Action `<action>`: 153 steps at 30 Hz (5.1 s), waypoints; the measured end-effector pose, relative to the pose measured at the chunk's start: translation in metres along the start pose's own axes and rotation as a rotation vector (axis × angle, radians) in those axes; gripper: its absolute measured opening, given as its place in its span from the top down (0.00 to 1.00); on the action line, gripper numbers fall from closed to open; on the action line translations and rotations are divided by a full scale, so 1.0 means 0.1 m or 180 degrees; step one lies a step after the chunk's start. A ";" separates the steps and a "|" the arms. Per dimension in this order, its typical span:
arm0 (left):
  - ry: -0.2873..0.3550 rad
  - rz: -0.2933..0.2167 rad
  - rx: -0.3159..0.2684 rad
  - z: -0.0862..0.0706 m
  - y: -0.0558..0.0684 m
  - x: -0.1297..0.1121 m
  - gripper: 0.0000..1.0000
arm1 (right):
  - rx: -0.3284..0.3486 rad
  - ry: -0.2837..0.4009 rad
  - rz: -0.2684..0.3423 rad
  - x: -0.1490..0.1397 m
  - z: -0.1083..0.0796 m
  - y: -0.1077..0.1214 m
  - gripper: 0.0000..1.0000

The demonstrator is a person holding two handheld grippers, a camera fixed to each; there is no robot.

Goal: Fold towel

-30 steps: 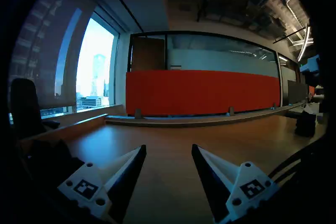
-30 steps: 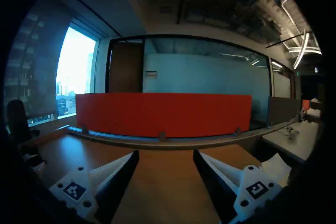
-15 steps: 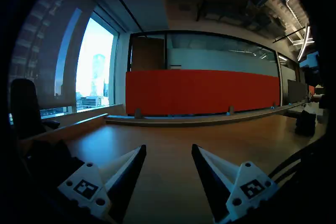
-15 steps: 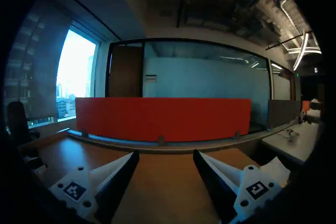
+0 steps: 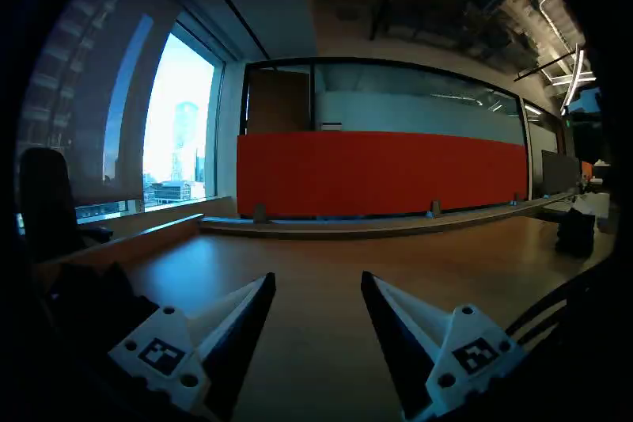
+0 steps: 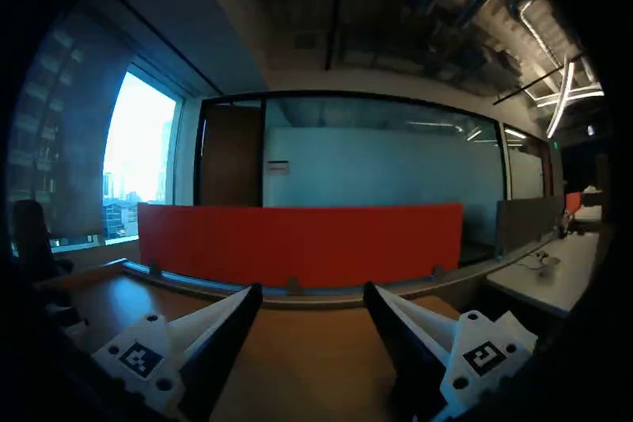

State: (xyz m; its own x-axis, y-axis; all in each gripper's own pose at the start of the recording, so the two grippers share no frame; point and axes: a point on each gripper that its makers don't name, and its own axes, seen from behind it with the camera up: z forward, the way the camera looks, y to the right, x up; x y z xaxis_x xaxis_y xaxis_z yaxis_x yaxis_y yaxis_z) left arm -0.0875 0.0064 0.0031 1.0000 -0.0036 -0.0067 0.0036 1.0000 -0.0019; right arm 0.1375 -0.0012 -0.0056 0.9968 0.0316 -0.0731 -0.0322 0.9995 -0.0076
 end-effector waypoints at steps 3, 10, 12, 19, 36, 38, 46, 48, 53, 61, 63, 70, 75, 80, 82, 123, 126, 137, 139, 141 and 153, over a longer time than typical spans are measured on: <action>0.0000 -0.0001 0.0000 0.00 0.00 -0.01 0.21 | 0.0021 0.0042 -0.0035 0.05 -0.02 0.04 0.01; 0.0001 0.0000 0.0000 0.00 0.00 -0.01 0.21 | 0.0023 0.0090 -0.0051 0.08 -0.05 0.14 0.01; 0.0001 -0.0001 0.0000 0.00 0.00 -0.01 0.21 | 0.0030 0.0088 -0.0053 0.05 -0.05 0.15 0.01; 0.0001 0.0000 0.0000 0.00 -0.01 -0.02 0.20 | 0.0082 0.0113 -0.0053 -0.07 -0.02 0.10 0.01; 0.0001 -0.0003 0.0001 -0.01 -0.01 -0.01 0.20 | 0.0039 0.0089 -0.0094 -0.71 0.01 0.07 0.01; 0.0001 -0.0003 0.0001 -0.01 -0.01 -0.01 0.21 | 0.0015 0.0084 -0.0083 -0.80 0.01 0.10 0.01; 0.0001 -0.0004 0.0001 -0.01 -0.01 -0.02 0.21 | -0.0023 0.0041 0.0011 -1.17 -0.01 0.14 0.00; 0.0001 -0.0004 0.0001 -0.01 0.00 -0.02 0.20 | -0.0032 0.0029 0.0026 -1.26 -0.02 0.16 0.01; 0.0001 -0.0004 0.0001 -0.01 0.00 -0.02 0.21 | -0.0103 -0.0012 0.0062 -1.48 -0.04 0.25 0.01; 0.0001 -0.0004 0.0001 -0.01 0.00 -0.02 0.21 | -0.0118 -0.0092 0.0124 -1.77 -0.05 0.30 0.01; 0.0001 -0.0004 0.0001 -0.01 0.00 -0.01 0.20 | -0.0101 -0.0097 0.0128 -1.81 -0.06 0.29 0.01; 0.0001 -0.0005 0.0001 -0.01 0.00 -0.01 0.21 | -0.0043 -0.0126 0.0098 -1.93 -0.08 0.27 0.01; 0.0001 -0.0004 0.0001 -0.01 0.00 -0.01 0.21 | -0.0043 -0.0141 0.0091 -1.97 -0.10 0.27 0.01; 0.0001 -0.0005 0.0001 -0.01 0.00 -0.01 0.21 | -0.0039 -0.0161 0.0072 -2.00 -0.10 0.25 0.01; 0.0001 -0.0005 0.0001 -0.01 0.00 -0.01 0.21 | -0.0040 -0.0174 0.0063 -2.01 -0.10 0.24 0.01; 0.0000 -0.0005 0.0001 -0.01 0.00 -0.01 0.21 | -0.0016 -0.0203 0.0011 -2.04 -0.10 0.19 0.01; 0.0000 -0.0005 0.0001 -0.01 0.00 -0.01 0.21 | -0.0016 -0.0203 0.0012 -2.04 -0.10 0.19 0.01; -0.0003 -0.0004 0.0001 -0.01 0.00 0.02 0.21 | -0.0015 -0.0204 0.0011 -2.03 -0.10 0.19 0.01; -0.0003 -0.0003 0.0000 -0.01 -0.01 0.02 0.20 | -0.0015 -0.0204 0.0011 -2.03 -0.10 0.19 0.01; -0.0004 -0.0003 0.0000 -0.02 -0.01 0.03 0.20 | -0.0015 -0.0204 0.0011 -2.03 -0.10 0.19 0.00; -0.0007 -0.0003 -0.0001 -0.03 -0.01 0.06 0.21 | -0.0015 -0.0205 0.0011 -2.02 -0.10 0.18 0.00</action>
State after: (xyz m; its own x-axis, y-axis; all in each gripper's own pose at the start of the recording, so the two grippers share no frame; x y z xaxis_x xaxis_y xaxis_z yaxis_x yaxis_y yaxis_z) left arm -0.0817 0.0052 -0.0002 1.0000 -0.0046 -0.0045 0.0046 1.0000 -0.0021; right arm -0.0656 0.0105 -0.0005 0.9993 0.0358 -0.0089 -0.0359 0.9993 -0.0123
